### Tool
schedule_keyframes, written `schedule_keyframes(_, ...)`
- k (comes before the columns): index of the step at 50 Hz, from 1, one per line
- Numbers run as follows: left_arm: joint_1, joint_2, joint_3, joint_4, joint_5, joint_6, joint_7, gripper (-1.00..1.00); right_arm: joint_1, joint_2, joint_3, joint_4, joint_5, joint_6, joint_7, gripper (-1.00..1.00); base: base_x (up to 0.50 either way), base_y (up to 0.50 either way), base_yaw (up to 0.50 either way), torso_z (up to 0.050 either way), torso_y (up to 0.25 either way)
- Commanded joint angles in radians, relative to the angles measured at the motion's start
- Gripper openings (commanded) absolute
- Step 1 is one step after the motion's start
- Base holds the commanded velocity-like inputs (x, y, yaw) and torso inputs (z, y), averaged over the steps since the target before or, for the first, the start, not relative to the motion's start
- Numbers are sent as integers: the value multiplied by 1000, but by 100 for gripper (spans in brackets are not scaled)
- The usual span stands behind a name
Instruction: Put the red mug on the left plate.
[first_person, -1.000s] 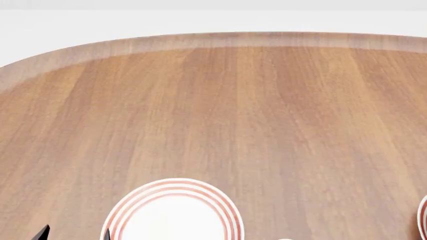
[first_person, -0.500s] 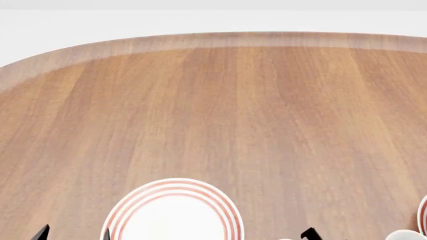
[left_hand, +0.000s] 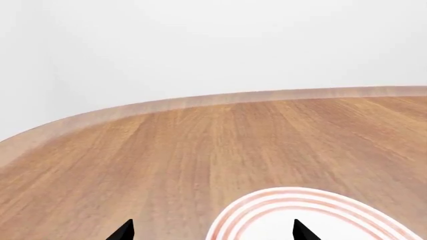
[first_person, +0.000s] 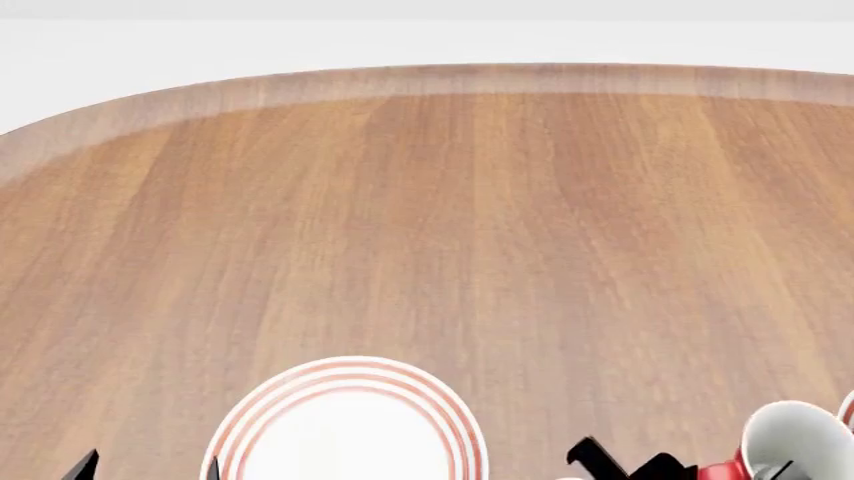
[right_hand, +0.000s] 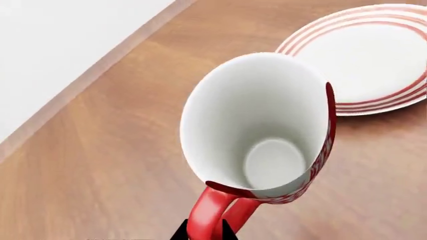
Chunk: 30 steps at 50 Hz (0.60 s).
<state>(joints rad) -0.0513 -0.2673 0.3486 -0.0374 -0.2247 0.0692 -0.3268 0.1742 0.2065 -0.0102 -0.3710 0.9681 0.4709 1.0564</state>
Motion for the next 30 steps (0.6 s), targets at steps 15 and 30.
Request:
schedule_keyframes(15,-2,-6,7,1,-6,3,-7,100,-52,61,-55,-230,-16,3,-26,-100,0,0,0,0,0)
schedule_keyframes(30,-6,-7,11,-9,-14,5,-8,100,-38,95,-213,-253,-113,25,-156,-100,0,0,0,0,0)
